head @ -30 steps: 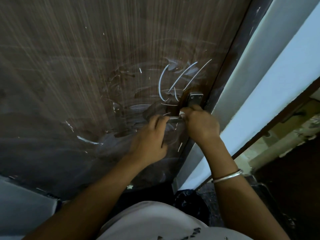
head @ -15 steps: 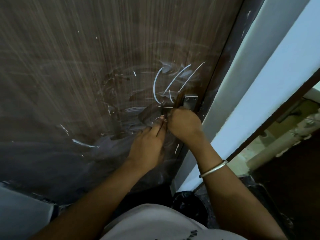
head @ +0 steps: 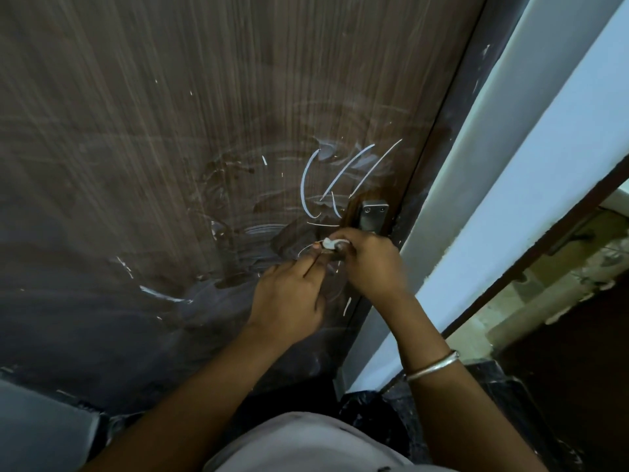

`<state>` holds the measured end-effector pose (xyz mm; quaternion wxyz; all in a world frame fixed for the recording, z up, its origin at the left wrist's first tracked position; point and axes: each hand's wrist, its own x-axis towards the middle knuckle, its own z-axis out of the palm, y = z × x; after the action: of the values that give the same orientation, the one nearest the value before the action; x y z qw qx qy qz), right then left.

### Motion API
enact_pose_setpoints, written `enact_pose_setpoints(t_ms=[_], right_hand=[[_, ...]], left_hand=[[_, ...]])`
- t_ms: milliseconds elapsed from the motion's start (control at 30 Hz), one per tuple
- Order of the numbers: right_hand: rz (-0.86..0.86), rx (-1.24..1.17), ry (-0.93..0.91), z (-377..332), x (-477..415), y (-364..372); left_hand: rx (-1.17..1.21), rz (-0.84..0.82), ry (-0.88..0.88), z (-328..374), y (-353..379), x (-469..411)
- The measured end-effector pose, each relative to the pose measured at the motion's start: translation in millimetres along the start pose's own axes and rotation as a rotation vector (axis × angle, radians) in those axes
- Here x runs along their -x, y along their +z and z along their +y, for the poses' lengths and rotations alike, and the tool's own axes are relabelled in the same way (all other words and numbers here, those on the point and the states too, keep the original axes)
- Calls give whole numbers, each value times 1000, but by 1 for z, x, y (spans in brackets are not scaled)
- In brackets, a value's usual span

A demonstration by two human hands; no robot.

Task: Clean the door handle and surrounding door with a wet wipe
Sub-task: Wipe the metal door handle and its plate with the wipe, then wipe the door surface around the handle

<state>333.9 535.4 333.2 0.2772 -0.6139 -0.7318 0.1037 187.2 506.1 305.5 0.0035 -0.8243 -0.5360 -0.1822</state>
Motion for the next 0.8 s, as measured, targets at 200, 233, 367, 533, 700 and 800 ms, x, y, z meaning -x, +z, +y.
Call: enact_pose_setpoints(t_ms=[200, 233, 367, 533, 700, 800], right_hand=[[184, 74, 82, 14, -6, -19], [283, 57, 85, 15, -8, -24], [724, -177, 0, 13, -15, -42], [916, -185, -41, 13, -22, -39], [959, -191, -95, 13, -29, -36], [949, -159, -90, 15, -38, -36]], left_hand=[[99, -4, -21, -2, 0, 1], [111, 1, -23, -2, 0, 1], [156, -3, -32, 0, 0, 2], [269, 9, -53, -3, -1, 1], [374, -11, -1, -15, -4, -6], [384, -17, 14, -17, -3, -6]])
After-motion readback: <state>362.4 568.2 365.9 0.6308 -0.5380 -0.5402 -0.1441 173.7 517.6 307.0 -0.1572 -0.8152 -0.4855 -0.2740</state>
